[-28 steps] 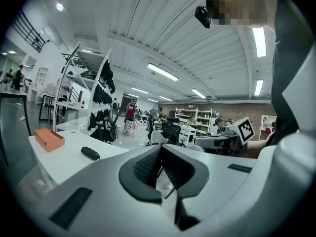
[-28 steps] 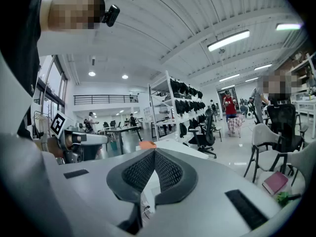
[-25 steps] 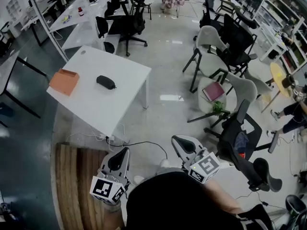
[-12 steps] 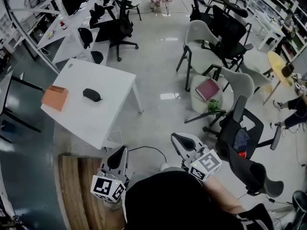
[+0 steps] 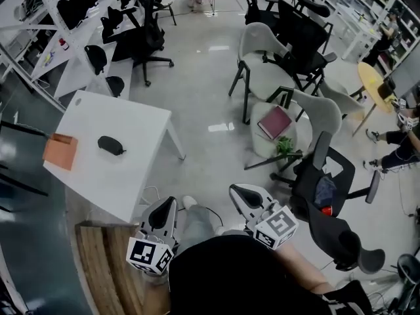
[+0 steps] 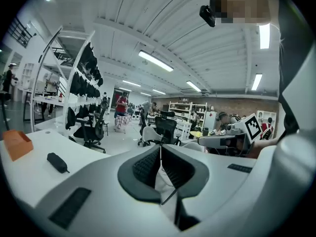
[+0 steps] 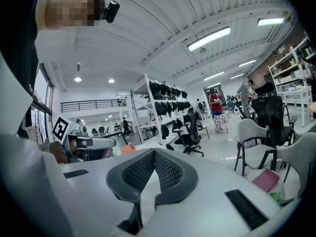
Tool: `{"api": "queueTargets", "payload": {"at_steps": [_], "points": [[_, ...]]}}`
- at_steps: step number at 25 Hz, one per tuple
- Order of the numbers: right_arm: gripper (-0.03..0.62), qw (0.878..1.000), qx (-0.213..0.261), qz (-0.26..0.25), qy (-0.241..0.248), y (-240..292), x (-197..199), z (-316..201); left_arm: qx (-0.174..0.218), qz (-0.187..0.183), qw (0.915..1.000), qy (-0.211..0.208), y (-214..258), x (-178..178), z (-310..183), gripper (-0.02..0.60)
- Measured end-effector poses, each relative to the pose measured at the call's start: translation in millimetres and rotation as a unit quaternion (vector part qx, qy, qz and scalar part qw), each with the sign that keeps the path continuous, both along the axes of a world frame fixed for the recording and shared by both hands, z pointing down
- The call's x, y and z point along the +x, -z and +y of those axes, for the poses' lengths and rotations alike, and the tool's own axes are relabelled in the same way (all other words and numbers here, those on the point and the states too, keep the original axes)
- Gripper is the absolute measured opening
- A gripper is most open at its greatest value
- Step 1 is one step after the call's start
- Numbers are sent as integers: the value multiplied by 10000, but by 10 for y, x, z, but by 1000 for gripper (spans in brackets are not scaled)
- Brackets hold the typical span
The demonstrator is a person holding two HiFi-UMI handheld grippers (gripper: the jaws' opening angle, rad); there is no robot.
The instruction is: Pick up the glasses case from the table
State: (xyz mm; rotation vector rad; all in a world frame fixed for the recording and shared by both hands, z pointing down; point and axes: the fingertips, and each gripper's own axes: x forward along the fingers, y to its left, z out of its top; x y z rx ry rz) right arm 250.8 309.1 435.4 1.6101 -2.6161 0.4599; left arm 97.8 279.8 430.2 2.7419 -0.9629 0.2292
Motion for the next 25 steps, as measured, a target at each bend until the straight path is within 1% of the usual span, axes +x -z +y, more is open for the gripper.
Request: {"api": "queueTargets", "payload": {"at_steps": [4, 8, 14, 16, 20, 25], "points": [[26, 9998, -84, 147, -106, 15, -5, -500, -123, 115, 9997, -168, -73, 59, -548, 18], [26, 9995, -157, 220, -147, -17, -96, -1079, -116, 244, 9994, -230, -91, 44, -1204, 18], [26, 9992, -166, 329, -177, -4, -298, -1910, -224, 254, 9989, -336, -171, -131, -1944, 18], [26, 9990, -197, 350, -176, -21, -391, -2131, -297, 231, 9989, -289, -240, -248, -2128, 18], [26, 9990, -239, 381, -70, -35, -570, -2496, -435, 212, 9988, -71, -350, -476, -2432, 18], [26, 9980, -364, 426, 292, -99, -763, -2914, -539, 206, 9979, 283, -452, -709, -2691, 18]]}}
